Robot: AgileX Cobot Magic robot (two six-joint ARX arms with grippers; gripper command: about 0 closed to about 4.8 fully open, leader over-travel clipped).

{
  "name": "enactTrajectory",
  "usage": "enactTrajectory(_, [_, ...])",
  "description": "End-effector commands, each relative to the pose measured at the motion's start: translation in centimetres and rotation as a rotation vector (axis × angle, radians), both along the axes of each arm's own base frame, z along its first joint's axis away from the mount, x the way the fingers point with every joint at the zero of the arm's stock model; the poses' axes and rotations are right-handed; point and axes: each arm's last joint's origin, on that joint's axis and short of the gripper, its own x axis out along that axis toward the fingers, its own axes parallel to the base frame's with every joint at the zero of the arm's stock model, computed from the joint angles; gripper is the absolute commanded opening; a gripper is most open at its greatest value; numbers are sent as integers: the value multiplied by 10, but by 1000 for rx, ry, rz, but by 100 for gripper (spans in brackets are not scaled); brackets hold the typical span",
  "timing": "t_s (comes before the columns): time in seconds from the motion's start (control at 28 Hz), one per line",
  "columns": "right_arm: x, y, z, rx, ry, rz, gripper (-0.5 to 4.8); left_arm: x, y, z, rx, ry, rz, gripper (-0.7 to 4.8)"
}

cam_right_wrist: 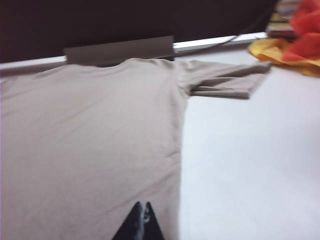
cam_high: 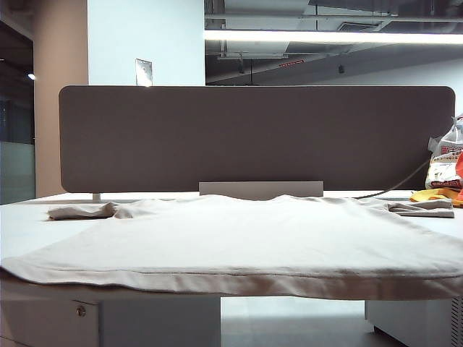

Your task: Fold the bottom side of the T-shirt horizontally towards the center, about one-third of the way, then fold the sleeve back towards the center, creating a straight line along the edge of the T-shirt, and finally fold the bottom of the T-shirt up towards the top, creating a neat rectangle.

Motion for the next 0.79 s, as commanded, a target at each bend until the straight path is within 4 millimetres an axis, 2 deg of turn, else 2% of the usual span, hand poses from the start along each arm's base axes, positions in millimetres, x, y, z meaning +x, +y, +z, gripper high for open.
enactTrajectory(0.04, [0,-2,5,104,24,-74,-3,-1,-1,-3,-23,35,-35,-5])
enactTrajectory(0.18, [8,-2,17,106,112,-102,-1,1,-6,-5,-60,79,-79,-5])
enactTrajectory(0.32, [35,0,32,180,278,-131,1,7,-16,2,-46,184,-153,-5])
enactTrajectory(0.36, [48,1,35,202,342,-135,10,12,-19,9,-39,216,-165,-5])
enactTrajectory(0.39, [56,2,35,216,378,-136,37,15,-20,13,-38,233,-172,-5])
enactTrajectory(0.43, [68,2,34,252,444,-129,85,23,-21,20,-39,276,-179,-4])
enactTrajectory(0.46, [72,2,32,268,473,-115,103,26,-22,21,-40,299,-183,-3])
enactTrajectory(0.5, [81,0,26,309,538,-86,143,35,-23,23,-62,354,-187,10])
enactTrajectory(0.54, [84,-1,22,334,559,-79,165,39,-24,23,-70,378,-196,41])
enactTrajectory(0.57, [87,-6,15,388,611,-68,212,46,-27,21,-110,438,-236,85])
enactTrajectory(0.64, [90,-15,7,445,659,-60,285,55,-30,11,-151,524,-269,91])
enactTrajectory(0.68, [90,-19,5,465,668,-57,287,57,-30,8,-160,546,-264,99])
enactTrajectory(0.79, [88,-36,4,533,666,-69,312,66,-31,-6,-204,635,-245,251])
